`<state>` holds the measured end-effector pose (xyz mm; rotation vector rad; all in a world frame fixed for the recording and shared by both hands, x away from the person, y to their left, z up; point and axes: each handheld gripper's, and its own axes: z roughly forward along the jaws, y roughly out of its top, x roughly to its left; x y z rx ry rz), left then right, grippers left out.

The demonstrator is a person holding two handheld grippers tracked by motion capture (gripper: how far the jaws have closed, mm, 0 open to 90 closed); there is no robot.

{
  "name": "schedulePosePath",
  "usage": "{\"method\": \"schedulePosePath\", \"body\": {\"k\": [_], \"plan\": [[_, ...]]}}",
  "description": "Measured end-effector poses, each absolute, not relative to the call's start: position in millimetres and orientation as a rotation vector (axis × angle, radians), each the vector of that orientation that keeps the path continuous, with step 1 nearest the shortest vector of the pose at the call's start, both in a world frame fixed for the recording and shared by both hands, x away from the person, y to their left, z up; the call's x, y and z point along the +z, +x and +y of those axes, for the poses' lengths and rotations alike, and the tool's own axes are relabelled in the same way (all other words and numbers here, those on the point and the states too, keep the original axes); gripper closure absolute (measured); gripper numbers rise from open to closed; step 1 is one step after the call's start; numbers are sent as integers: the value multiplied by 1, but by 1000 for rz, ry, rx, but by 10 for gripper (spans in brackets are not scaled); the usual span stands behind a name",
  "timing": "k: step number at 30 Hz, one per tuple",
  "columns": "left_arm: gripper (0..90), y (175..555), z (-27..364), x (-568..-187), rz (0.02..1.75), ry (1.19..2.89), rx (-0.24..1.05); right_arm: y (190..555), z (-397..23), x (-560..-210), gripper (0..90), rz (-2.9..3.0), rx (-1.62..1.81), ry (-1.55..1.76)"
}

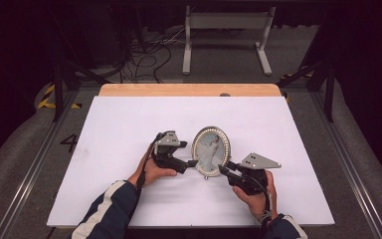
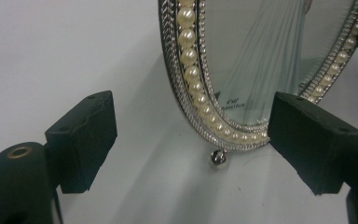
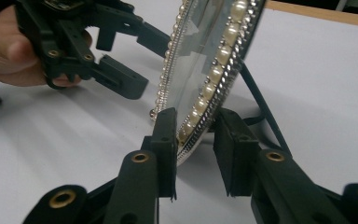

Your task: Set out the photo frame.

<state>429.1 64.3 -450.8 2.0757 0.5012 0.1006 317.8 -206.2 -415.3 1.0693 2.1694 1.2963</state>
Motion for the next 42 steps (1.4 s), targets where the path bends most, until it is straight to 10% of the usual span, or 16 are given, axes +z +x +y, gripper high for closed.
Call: {"method": "schedulePosePath", "body": {"k": [12,30,42], "plan": [[178,440,50,-450,492,2051,38,314,-212,-408,750,2072,1354,1053],[518,429,64,-441,473,2074,59,321,-211,-408,790,2079,1361,1068],[497,418,66,-435,479,2079,154,324,-210,-409,765,2060,1350,1079]]}}
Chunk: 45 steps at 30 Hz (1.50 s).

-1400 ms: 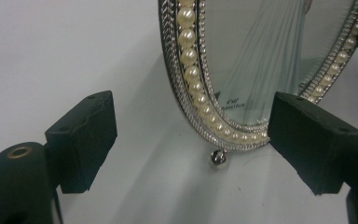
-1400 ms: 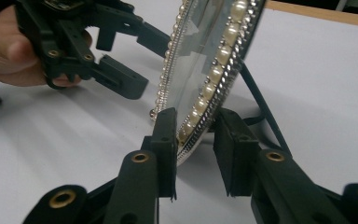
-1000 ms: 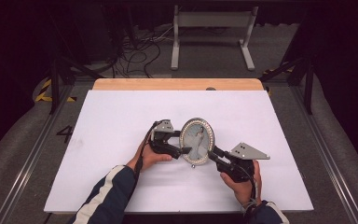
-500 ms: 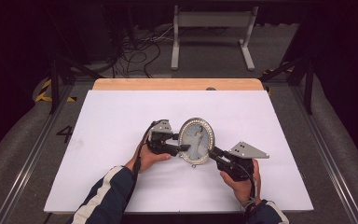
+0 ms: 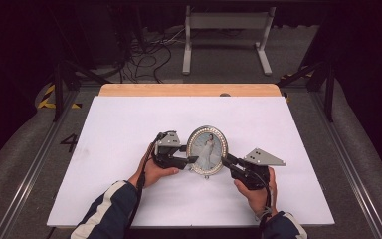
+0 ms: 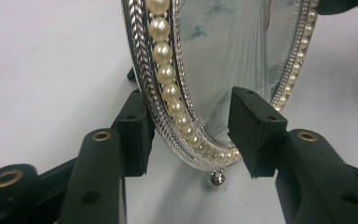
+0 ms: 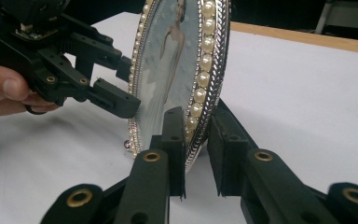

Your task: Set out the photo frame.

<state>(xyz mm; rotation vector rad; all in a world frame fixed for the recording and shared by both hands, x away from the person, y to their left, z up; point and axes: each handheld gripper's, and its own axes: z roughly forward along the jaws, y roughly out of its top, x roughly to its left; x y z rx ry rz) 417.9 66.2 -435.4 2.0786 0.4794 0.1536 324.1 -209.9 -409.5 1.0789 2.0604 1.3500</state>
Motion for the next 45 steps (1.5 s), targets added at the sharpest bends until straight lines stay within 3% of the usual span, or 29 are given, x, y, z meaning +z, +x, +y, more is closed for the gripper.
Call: {"method": "schedulePosePath", "body": {"k": [7,11,20,45], "plan": [[494,418,68,-430,486,2031,177,319,-208,-408,761,2056,1332,1059],[565,418,69,-429,497,2027,190,320,-206,-409,784,2055,1316,1065],[614,415,73,-427,480,2059,219,324,-207,-411,783,2057,1307,1072],[640,397,76,-431,506,2073,270,334,-206,-413,777,2020,1285,1093]]}}
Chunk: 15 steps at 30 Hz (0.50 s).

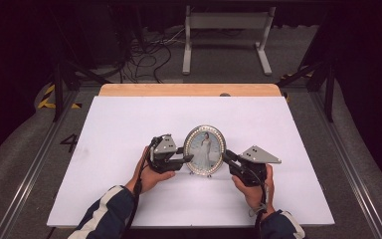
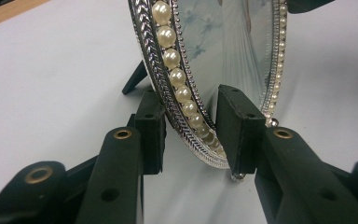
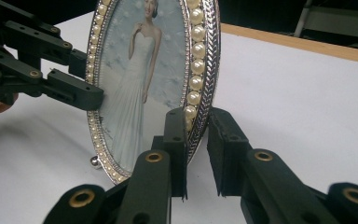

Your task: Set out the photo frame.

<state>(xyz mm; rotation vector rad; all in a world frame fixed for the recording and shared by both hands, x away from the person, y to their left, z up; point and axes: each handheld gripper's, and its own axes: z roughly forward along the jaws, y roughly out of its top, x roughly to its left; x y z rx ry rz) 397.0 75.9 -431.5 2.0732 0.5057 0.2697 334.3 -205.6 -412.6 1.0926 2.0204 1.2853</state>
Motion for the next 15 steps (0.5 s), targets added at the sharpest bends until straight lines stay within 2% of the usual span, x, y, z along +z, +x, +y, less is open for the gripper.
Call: {"method": "schedulePosePath", "body": {"k": [6,9,11,15], "plan": [[631,395,75,-430,503,2072,289,335,-206,-413,779,2019,1282,1090],[616,393,77,-427,499,2061,306,333,-208,-413,804,2023,1281,1084],[610,393,81,-423,508,2038,315,332,-209,-413,856,2019,1285,1074],[649,392,87,-420,500,2016,339,331,-208,-413,853,2031,1285,1064]]}}
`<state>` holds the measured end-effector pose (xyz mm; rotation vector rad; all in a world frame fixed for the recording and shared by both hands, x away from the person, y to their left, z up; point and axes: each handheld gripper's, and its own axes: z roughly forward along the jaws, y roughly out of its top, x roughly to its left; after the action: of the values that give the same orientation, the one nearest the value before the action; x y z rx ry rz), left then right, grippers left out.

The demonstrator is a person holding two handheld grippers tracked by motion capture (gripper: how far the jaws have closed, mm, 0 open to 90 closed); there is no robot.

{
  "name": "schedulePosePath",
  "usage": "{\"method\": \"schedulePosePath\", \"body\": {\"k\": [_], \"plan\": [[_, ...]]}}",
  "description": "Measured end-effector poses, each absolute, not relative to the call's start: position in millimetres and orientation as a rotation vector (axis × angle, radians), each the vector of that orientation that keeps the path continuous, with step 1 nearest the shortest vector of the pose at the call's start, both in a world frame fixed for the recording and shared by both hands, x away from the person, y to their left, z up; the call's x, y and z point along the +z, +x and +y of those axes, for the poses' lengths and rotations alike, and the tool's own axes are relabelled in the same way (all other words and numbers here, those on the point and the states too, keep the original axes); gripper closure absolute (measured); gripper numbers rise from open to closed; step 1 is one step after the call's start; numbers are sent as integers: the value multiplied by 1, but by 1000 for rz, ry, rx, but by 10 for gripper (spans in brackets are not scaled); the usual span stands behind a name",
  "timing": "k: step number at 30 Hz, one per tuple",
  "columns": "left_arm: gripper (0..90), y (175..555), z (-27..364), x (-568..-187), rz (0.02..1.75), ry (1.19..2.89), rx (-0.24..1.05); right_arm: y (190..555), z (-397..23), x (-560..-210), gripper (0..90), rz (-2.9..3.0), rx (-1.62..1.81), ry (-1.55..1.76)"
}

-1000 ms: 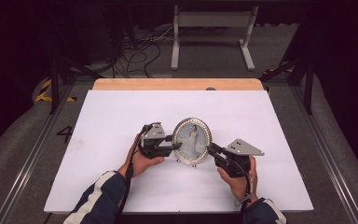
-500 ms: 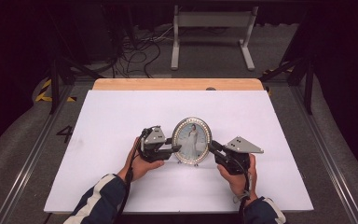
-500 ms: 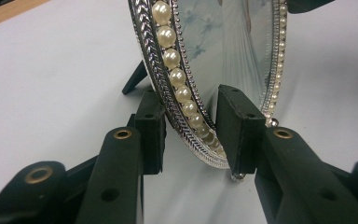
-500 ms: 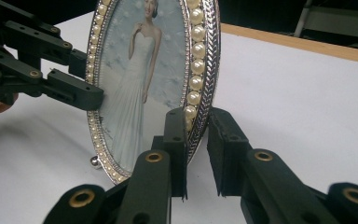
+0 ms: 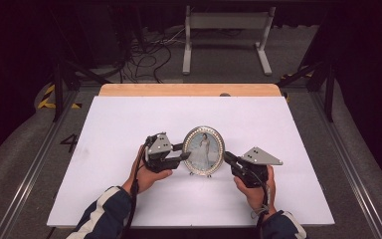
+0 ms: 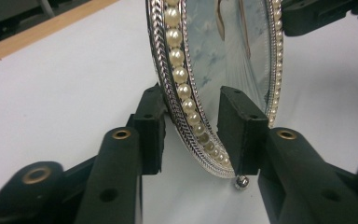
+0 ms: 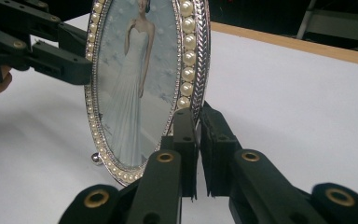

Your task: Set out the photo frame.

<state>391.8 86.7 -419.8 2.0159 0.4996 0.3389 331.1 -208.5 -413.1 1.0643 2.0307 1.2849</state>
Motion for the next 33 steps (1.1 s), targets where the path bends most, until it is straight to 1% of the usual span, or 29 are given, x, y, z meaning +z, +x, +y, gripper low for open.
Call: {"method": "schedulePosePath", "body": {"k": [3,5,12,33], "plan": [[696,392,88,-420,493,2026,342,332,-208,-413,850,2032,1287,1067],[703,393,89,-420,486,2035,342,332,-208,-414,844,2033,1286,1065],[713,393,91,-421,494,2026,311,334,-207,-414,837,2041,1292,1061],[714,390,94,-422,495,2022,324,343,-207,-414,833,2055,1323,1065]]}}
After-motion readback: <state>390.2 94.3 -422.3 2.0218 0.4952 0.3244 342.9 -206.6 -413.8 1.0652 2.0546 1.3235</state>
